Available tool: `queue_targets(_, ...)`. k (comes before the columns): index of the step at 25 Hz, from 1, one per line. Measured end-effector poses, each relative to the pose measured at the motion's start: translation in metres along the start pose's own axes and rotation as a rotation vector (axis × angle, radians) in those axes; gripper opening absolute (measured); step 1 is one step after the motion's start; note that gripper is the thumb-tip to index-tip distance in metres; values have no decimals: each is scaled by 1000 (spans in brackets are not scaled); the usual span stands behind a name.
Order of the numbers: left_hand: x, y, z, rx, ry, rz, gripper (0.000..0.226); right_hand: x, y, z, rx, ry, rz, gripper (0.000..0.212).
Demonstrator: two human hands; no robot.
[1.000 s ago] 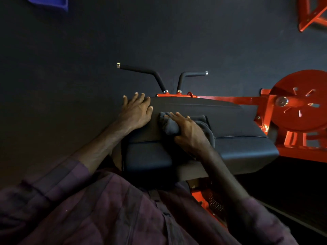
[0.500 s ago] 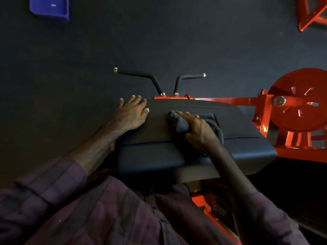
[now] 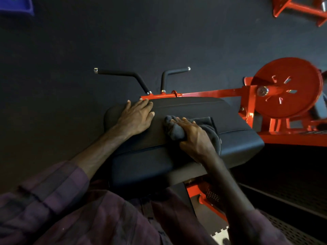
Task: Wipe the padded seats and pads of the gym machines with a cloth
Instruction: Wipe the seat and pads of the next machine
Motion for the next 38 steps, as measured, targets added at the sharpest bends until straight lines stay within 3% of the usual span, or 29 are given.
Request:
queue_targets(6, 4, 14, 8, 40, -7, -22, 57, -18, 24, 18, 172, -55, 121, 79)
queue_targets(10, 5, 16, 9, 44, 12, -31, 57, -9, -4, 22, 61, -30, 52, 90)
queue_targets(15, 7, 24, 9, 50, -1, -40, 58, -25, 9, 48, 231, -90, 199, 85)
queue_targets(20, 9, 31, 15, 72, 18, -41, 57, -25, -4, 48, 119, -63, 137, 89)
queue_targets(24, 10, 44, 24, 107, 5, -71, 55, -44, 0, 76, 288, -102, 288, 80)
queue_targets(29, 17, 55, 27, 129, -3, -51, 55, -33, 2, 67, 187, -38, 191, 86)
queue_targets(34, 18, 62, 31, 125, -38, -64, 55, -49, 6, 89, 377, -87, 291, 78)
queue_targets(38, 21, 67, 34, 141, -48, -48, 56, -36, -2, 77, 212, -47, 194, 91)
Point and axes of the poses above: each hand's wrist, its own y-axis towards the middle knuckle, its own x-axis out of the palm, z = x × y, the point moved 1 cm from there along y, towards the middle knuckle, and after that the axes turned 5 degrees about z, right-handed, at the moved point
